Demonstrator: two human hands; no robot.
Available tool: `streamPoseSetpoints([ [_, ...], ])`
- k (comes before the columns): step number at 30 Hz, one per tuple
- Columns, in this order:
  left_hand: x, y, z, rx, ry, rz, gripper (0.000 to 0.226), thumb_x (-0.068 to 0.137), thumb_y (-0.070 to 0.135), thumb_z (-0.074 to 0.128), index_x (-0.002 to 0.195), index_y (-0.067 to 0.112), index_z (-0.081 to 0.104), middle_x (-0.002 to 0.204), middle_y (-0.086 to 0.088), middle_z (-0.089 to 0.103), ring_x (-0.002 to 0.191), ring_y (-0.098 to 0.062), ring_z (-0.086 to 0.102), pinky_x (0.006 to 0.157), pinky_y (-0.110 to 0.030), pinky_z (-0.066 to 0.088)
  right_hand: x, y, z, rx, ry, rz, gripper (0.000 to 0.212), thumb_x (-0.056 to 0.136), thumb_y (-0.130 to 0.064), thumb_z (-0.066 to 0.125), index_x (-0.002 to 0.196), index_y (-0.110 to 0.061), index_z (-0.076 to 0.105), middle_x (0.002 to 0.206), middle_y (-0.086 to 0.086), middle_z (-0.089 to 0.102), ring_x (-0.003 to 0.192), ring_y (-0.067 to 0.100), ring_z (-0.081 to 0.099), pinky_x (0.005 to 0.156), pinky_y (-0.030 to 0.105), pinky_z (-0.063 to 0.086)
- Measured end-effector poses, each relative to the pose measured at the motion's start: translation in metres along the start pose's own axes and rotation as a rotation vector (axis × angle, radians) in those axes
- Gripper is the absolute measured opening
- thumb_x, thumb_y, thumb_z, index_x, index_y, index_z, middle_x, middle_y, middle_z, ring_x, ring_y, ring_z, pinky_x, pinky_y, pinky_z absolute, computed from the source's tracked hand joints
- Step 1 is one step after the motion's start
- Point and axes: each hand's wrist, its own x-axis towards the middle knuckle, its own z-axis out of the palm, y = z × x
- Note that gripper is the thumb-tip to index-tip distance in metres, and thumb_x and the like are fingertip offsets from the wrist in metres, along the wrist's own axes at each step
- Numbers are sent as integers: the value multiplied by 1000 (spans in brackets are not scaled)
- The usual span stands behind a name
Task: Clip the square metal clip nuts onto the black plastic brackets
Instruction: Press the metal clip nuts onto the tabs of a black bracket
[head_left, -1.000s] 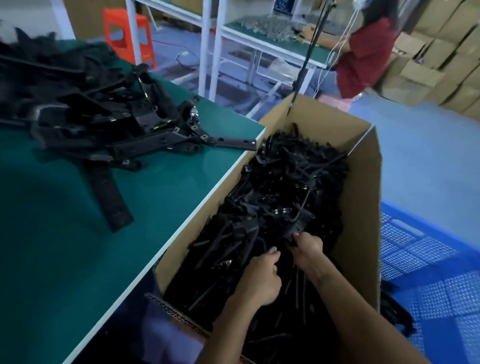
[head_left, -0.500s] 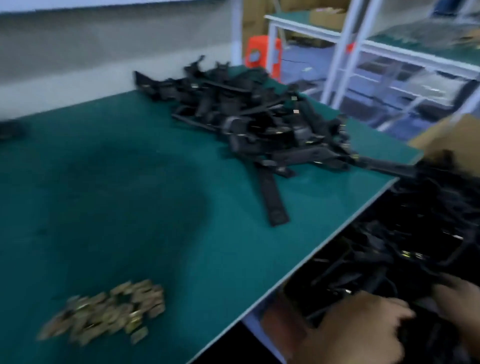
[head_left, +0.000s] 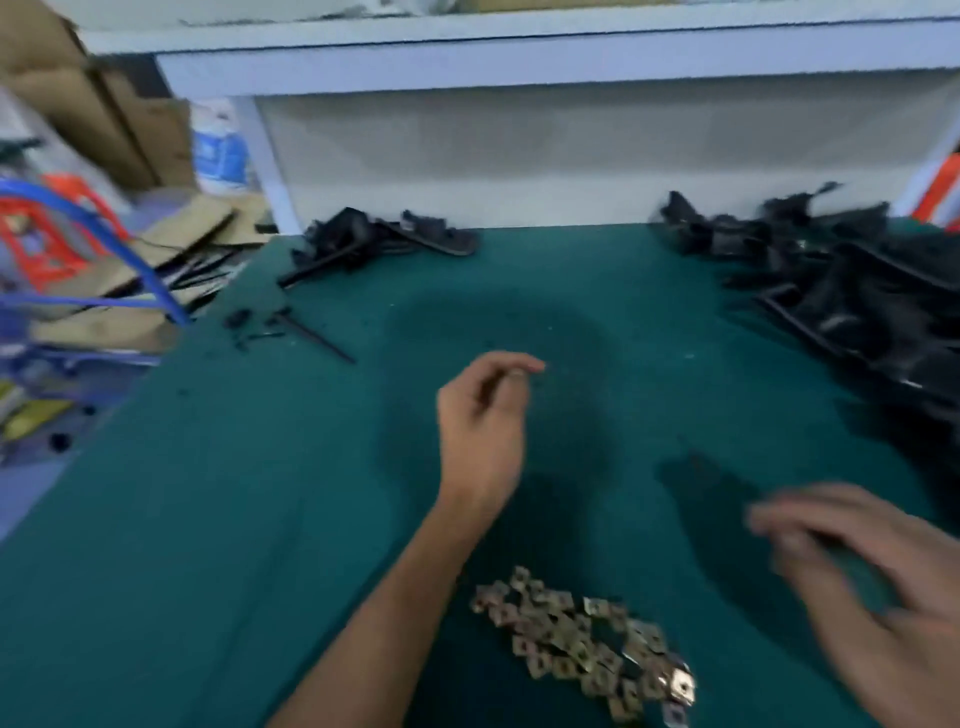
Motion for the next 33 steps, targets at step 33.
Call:
streamPoseSetpoints([
  [33, 38, -20, -27, -196, 163, -194, 19, 78, 24, 52, 75, 11, 66, 58, 1, 48, 52, -21, 45, 54, -37, 38, 289, 56, 214, -501, -34, -88, 22, 102, -21, 45, 98, -12, 65, 66, 13, 63, 58, 37, 56, 54, 39, 45],
])
